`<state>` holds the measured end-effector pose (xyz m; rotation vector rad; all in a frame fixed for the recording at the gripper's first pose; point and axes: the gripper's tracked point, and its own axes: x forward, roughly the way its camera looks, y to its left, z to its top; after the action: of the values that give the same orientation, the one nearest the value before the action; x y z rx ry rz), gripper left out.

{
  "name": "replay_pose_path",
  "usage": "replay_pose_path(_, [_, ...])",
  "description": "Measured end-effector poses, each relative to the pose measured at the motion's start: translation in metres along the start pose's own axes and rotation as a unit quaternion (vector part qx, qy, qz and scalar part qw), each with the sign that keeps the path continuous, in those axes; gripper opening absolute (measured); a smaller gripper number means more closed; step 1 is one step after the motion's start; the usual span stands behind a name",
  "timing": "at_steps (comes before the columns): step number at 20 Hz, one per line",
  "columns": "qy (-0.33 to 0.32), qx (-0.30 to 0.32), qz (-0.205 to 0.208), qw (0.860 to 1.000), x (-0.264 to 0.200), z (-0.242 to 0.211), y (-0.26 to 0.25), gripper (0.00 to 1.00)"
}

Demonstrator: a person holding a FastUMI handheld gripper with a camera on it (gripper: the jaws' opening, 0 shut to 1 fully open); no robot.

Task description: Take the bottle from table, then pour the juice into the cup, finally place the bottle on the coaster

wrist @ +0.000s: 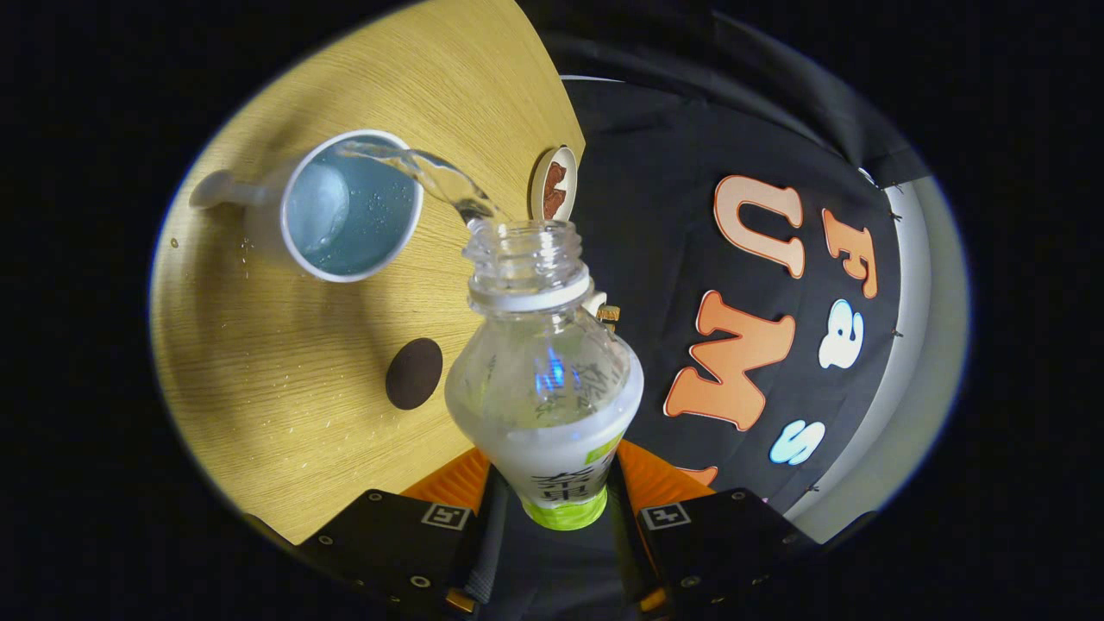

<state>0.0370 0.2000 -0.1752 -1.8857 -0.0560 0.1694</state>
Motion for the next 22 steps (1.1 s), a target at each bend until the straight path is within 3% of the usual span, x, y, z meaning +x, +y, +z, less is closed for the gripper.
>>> replay_pose_path(22, [0.005, -0.027, -0.001, 1.000, 0.0077, -0.0061, -0.0041, 0.57])
